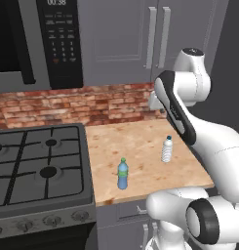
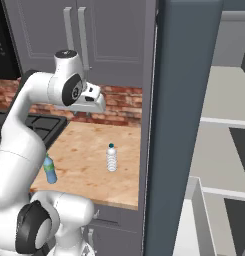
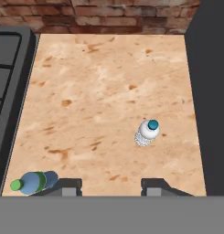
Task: Take the bottled waters from the counter and place them in the freezer to freeze. Close the freezer door after placing the bottles.
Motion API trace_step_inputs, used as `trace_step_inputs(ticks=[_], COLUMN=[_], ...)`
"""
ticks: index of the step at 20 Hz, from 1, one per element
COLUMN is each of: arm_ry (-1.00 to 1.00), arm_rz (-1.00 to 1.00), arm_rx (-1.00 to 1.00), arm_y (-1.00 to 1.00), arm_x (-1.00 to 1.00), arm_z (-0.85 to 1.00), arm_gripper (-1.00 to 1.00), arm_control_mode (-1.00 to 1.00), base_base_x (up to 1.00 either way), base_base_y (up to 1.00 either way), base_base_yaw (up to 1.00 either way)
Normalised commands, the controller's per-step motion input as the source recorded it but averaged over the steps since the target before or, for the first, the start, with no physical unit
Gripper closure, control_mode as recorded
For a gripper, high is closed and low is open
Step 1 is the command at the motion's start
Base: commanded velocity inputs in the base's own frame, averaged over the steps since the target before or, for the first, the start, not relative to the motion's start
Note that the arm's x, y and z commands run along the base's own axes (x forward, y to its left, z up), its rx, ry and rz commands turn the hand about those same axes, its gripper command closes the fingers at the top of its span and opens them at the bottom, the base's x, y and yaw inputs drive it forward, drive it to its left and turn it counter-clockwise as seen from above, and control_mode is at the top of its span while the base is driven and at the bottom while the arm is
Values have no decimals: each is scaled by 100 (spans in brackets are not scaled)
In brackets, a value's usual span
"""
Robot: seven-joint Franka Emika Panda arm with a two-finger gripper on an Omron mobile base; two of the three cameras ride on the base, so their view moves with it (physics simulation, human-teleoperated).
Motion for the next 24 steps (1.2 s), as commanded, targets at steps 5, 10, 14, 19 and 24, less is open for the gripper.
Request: trace_step_inputs(ticks=[5, 10, 14, 19, 24], arm_ry=[0, 0, 0, 0, 0], arm_rz=[-8, -23, -27, -35, -60], arm_rx=[0, -4, -8, -8, -3], arm_y=[23, 58, 63, 84, 71], arm_x=[-23, -43, -31, -26, -32], arm_z=[0, 0, 0, -9, -34], arm_gripper=[-100, -100, -100, -100, -100], arm_control_mode=[-100, -100, -100, -100, -100], base_base_x=[0, 0, 0, 0, 0], base_base_y=[0, 0, 0, 0, 0], base_base_yaw=[0, 0, 0, 0, 0])
